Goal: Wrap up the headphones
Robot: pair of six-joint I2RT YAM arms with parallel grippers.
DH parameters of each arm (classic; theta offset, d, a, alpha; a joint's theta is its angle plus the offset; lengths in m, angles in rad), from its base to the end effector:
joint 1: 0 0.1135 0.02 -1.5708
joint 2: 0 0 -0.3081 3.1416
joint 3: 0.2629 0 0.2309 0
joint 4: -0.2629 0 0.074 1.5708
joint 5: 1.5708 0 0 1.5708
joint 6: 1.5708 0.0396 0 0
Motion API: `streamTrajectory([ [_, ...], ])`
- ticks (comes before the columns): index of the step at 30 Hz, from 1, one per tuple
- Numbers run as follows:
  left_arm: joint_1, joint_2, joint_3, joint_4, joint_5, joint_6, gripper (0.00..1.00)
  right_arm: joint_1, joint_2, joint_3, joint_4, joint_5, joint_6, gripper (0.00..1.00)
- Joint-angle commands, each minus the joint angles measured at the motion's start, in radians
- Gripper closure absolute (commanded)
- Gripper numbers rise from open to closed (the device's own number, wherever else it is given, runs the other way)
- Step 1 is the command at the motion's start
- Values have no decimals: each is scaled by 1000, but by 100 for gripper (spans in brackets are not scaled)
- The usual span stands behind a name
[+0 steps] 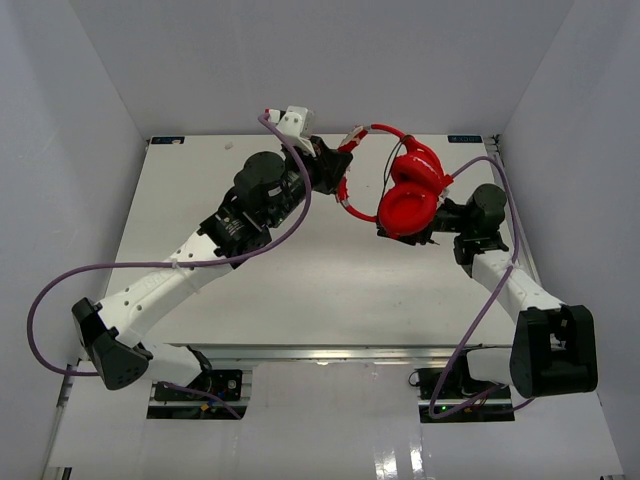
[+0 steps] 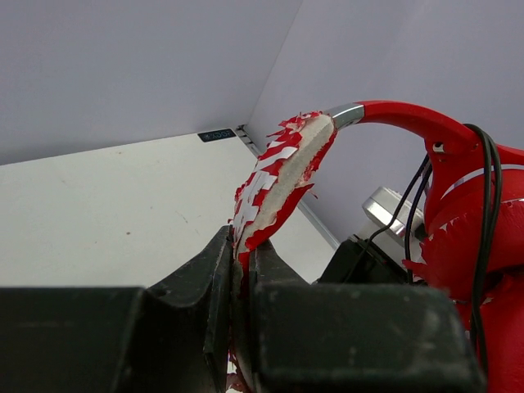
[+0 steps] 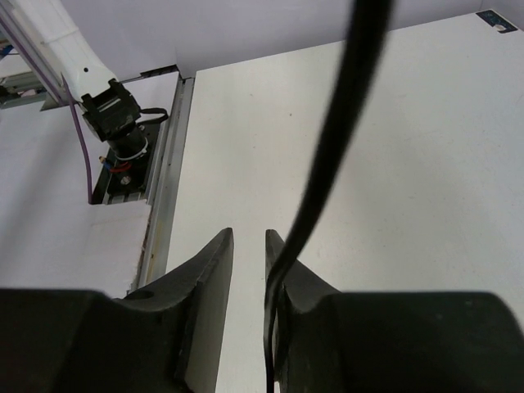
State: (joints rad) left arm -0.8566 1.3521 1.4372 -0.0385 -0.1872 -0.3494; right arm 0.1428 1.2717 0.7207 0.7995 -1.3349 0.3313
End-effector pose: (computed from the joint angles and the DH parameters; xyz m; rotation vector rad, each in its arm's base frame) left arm 0.1909 -0.2090 0.4983 0.2451 1.5629 -0.8137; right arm 0.2235 0.0710 0.3628 -1.0604 1.2650 1.2383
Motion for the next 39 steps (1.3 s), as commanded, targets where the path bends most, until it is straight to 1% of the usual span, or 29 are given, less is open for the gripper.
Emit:
streamTrajectory([
  [1,-2,-62,54,60,-104,-56,100,10,-51,0,-138,24,-126,73],
  [5,-2,-70,67,62,-168,-45,100,15,-92,22,-349,56,-295,73],
  [7,-2,-71,75,54,-201,-42,100,17,-107,25,-408,86,-327,73],
  [8,-4,-71,77,50,-215,-39,100,18,-114,26,-451,97,-373,73],
  [13,-2,-82,47,67,-288,-48,100,32,-155,57,-611,174,-507,73],
  [15,-3,-78,36,71,-303,-52,100,41,-170,68,-670,196,-569,78],
  [17,-3,-69,29,74,-320,-53,100,57,-180,91,-733,225,-614,86],
  [19,-1,-59,25,74,-340,-51,100,73,-186,118,-838,266,-687,92],
  [22,-1,-38,15,77,-355,-46,100,108,-195,164,-930,310,-755,92],
  [25,-1,-5,11,60,-370,-45,100,186,-208,208,-1065,446,-868,92],
  [28,0,54,9,31,-399,-34,100,269,-213,269,-1160,592,-944,92],
  [30,4,85,1,13,-412,-34,100,299,-205,299,-1249,654,-1004,92],
  [32,8,131,-3,4,-422,-33,100,337,-200,334,-1323,752,-1054,92],
  [33,9,162,-2,-2,-430,-30,100,351,-199,346,-1344,809,-1071,92],
  [34,10,172,-1,-8,-433,-28,100,362,-200,350,-1360,828,-1085,92],
  [36,16,226,-11,-27,-440,-31,100,376,-212,345,-1379,913,-1108,92],
  [39,32,238,-55,-30,-424,-77,100,376,-242,308,-1355,954,-1103,92],
])
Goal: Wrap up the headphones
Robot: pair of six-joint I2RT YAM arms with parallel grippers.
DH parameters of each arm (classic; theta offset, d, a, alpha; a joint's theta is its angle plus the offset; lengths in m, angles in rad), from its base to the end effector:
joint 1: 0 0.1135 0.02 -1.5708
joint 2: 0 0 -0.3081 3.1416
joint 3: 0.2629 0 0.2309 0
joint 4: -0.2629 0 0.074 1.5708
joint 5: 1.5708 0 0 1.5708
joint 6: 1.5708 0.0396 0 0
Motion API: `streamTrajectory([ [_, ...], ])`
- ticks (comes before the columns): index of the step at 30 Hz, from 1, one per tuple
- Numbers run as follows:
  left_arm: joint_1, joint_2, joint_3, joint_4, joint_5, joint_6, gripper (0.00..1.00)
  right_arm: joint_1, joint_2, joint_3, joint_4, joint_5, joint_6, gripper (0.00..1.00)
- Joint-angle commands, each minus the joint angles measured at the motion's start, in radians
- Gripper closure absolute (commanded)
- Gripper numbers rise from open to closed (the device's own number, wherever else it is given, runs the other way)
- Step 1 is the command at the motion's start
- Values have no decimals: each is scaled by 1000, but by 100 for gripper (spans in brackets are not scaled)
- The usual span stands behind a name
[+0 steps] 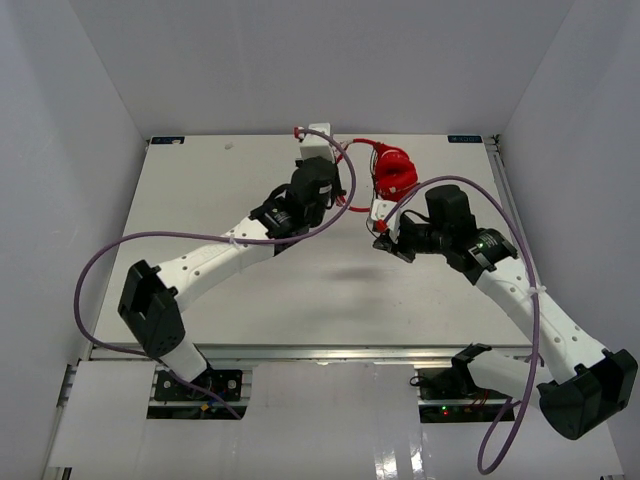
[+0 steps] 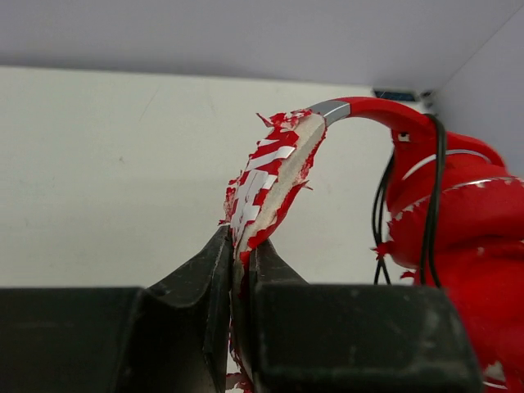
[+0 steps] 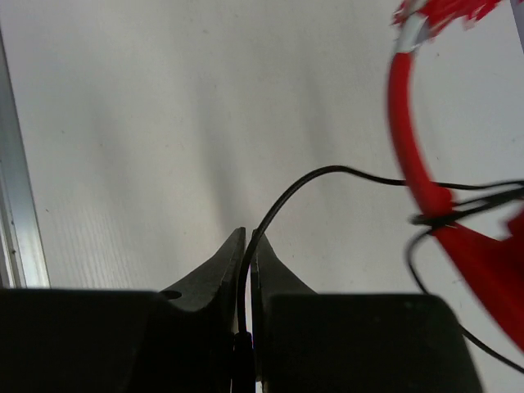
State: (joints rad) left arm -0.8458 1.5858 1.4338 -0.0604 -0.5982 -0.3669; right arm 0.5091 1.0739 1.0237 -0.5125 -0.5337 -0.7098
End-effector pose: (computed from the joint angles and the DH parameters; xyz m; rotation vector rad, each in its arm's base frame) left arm 0.2544 -0.2535 0.4246 -0.0080 1.7590 -0.3528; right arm 0.1563 0.1103 0.3754 -1.4301 1.5074 0.4453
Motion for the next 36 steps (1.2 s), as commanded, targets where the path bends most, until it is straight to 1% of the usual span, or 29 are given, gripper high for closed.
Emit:
streamTrajectory([
  [1,29,-3,-82,5,3,-81,100,9,-53,-17,-29,160,-55,92],
  [4,57,-37,-156,44,54,-134,100,8,-68,-72,10,155,-44,92],
  [6,60,-35,-159,32,70,-132,100,8,-66,-80,19,164,-49,92],
  [9,60,1,-137,-5,120,-111,100,8,-47,-39,19,176,-63,92],
  [11,60,28,-138,-14,194,-98,100,9,-23,-4,22,181,-72,92],
  [12,60,32,-139,-15,210,-95,100,8,-19,-2,25,187,-77,92],
  [15,60,76,-161,-21,378,-67,100,8,22,7,58,219,-99,92],
  [21,60,142,-189,-27,491,-45,100,11,85,-14,109,175,-124,92],
  [26,60,204,-185,-13,520,-35,100,26,163,-46,153,169,-140,92],
  [29,60,253,-185,10,525,-33,100,26,210,-73,216,210,-140,92],
  [32,60,287,-195,45,528,-47,100,17,253,-87,247,237,-115,92],
  [36,62,307,-219,96,525,-68,100,-2,266,-114,276,222,-78,92],
])
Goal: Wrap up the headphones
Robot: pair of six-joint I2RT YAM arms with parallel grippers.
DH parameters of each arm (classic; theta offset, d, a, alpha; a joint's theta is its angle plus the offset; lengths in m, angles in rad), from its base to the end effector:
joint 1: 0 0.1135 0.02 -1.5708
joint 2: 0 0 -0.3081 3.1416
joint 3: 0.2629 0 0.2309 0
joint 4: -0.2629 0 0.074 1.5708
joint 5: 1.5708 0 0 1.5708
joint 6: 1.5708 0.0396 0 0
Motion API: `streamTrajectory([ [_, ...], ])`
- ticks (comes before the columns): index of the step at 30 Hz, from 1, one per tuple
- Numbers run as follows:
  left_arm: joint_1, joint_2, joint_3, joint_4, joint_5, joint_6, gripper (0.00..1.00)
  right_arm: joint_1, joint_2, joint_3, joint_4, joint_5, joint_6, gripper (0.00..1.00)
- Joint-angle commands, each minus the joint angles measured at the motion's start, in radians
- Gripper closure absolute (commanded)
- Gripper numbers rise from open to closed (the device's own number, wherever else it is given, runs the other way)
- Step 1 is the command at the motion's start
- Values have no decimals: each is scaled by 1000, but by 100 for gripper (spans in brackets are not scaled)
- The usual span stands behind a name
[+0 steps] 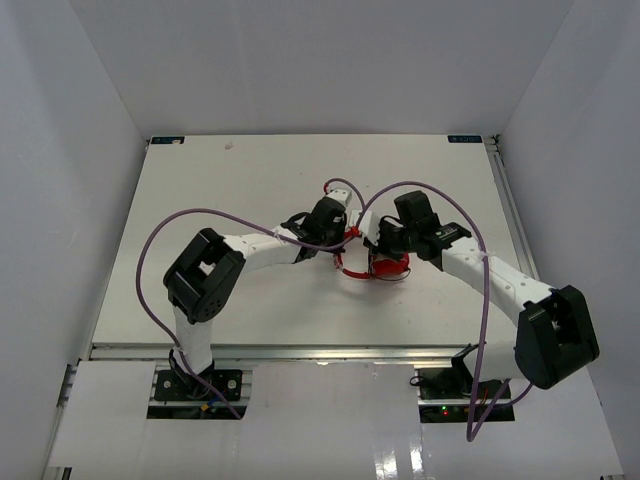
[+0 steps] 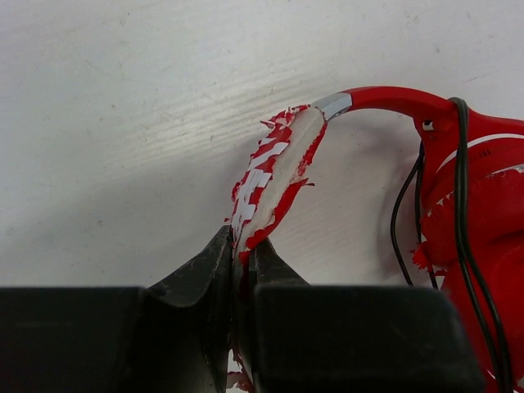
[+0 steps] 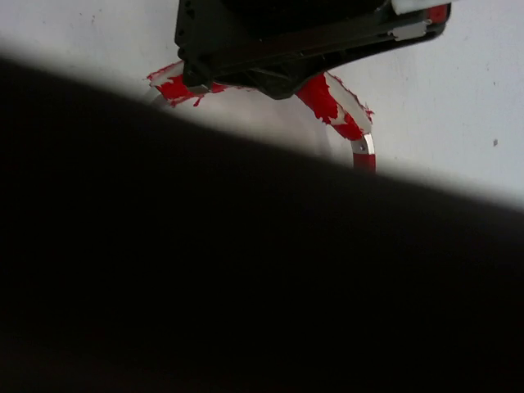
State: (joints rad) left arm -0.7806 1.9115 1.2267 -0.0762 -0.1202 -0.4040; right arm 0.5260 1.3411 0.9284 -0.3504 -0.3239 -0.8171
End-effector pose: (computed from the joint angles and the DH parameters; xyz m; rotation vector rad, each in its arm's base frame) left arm 0.2987 -0.2891 0.2312 0.3834 2.3381 -0.4485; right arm 0.2175 0.1408 0.3020 -1.5502 1.6935 0.2283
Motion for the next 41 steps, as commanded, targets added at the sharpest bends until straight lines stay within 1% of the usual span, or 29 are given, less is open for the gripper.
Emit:
streamTrajectory([
  [1,-1,-12,-23,120,47,-44,100,-25,-3,-35,124,13,34,87],
  [2,0,-11,-26,126,47,-53,100,-26,-5,-39,126,13,36,84],
  [4,5,-9,-37,131,57,-71,95,-29,-5,-59,130,13,34,73],
  [5,6,-10,-43,133,61,-79,89,-30,-6,-68,131,12,32,67],
  [8,9,-24,-63,133,66,-96,61,-30,-21,-88,131,5,27,55],
  [10,12,-50,-74,129,63,-96,52,-32,-53,-94,125,1,30,45],
  [12,17,-88,-92,124,58,-96,40,-32,-100,-103,117,-2,29,37],
  [13,19,-112,-106,121,56,-95,33,-34,-131,-108,112,-3,29,34],
  [17,26,-182,-142,116,62,-92,19,-45,-213,-112,84,-22,31,28],
  [19,26,-227,-163,113,68,-85,11,-61,-268,-102,61,-44,52,22],
  [21,27,-270,-175,104,61,-81,7,-77,-317,-78,46,-46,93,16],
  [23,26,-344,-178,86,46,-68,4,-109,-362,-55,35,-41,152,5],
  [24,26,-388,-179,79,31,-55,2,-131,-376,-42,38,-22,183,3],
  [25,27,-428,-179,71,20,-39,2,-148,-397,-30,39,2,237,8],
  [26,27,-442,-180,54,10,-24,2,-162,-411,-22,39,28,287,10],
  [28,27,-557,-198,30,5,20,2,-201,-440,-11,35,80,403,10],
  [30,27,-662,-248,35,30,58,2,-235,-474,-22,43,120,492,10],
  [32,27,-764,-328,62,84,89,2,-247,-498,-53,71,232,595,10],
  [35,26,-954,-434,69,159,100,2,-250,-544,-96,92,385,644,10],
  [39,27,-1185,-570,44,209,80,2,-259,-599,-148,106,425,651,10],
  [41,27,-1246,-614,11,190,71,2,-262,-609,-157,109,433,654,10],
])
